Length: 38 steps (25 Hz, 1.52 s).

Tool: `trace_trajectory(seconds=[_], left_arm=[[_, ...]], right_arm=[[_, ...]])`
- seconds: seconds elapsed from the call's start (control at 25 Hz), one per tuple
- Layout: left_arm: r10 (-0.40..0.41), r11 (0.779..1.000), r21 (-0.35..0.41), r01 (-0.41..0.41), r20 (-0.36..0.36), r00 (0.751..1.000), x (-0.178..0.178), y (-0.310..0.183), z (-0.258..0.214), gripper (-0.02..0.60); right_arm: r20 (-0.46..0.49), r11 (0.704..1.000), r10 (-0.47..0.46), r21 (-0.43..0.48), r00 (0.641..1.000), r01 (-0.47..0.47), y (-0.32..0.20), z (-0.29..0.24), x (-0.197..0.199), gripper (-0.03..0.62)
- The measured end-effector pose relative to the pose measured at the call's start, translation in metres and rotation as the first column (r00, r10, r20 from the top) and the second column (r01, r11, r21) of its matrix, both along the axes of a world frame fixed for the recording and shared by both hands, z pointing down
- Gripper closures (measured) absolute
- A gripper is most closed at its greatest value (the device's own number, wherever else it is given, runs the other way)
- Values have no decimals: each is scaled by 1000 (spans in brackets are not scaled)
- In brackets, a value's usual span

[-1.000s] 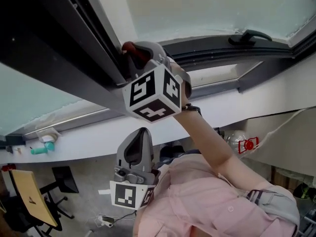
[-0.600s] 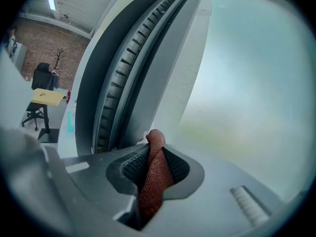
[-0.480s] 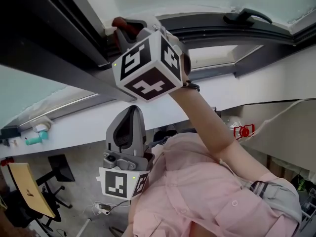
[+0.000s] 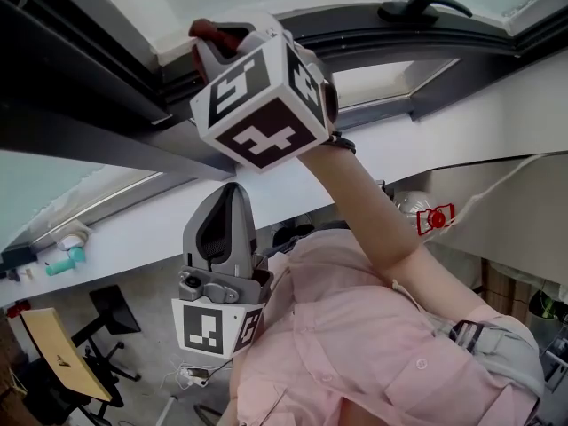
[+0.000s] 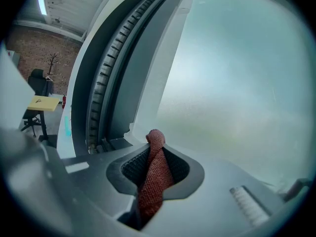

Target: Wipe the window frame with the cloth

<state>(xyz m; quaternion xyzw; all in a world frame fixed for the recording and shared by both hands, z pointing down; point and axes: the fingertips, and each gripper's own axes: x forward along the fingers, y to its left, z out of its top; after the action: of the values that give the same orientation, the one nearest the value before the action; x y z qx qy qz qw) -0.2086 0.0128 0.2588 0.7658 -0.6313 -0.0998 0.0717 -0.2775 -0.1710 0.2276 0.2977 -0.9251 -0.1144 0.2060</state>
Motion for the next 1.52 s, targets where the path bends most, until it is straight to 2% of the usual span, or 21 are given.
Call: trace_trajectory(seconds=[0.48, 1.08, 1.52], left_arm=[[25, 1000, -7, -25, -13, 1000, -8, 1, 2, 584], [137, 990, -25, -138, -45, 990, 11, -8, 7, 584], [64, 997, -40, -66, -48, 997, 3, 12, 9, 583]], right_arm=[[32, 999, 39, -36, 999, -38, -5, 1, 7, 531], [36, 997, 51, -55, 998, -49, -8, 2, 12, 531], [51, 998, 57, -44, 997, -54, -7, 0, 13, 532]])
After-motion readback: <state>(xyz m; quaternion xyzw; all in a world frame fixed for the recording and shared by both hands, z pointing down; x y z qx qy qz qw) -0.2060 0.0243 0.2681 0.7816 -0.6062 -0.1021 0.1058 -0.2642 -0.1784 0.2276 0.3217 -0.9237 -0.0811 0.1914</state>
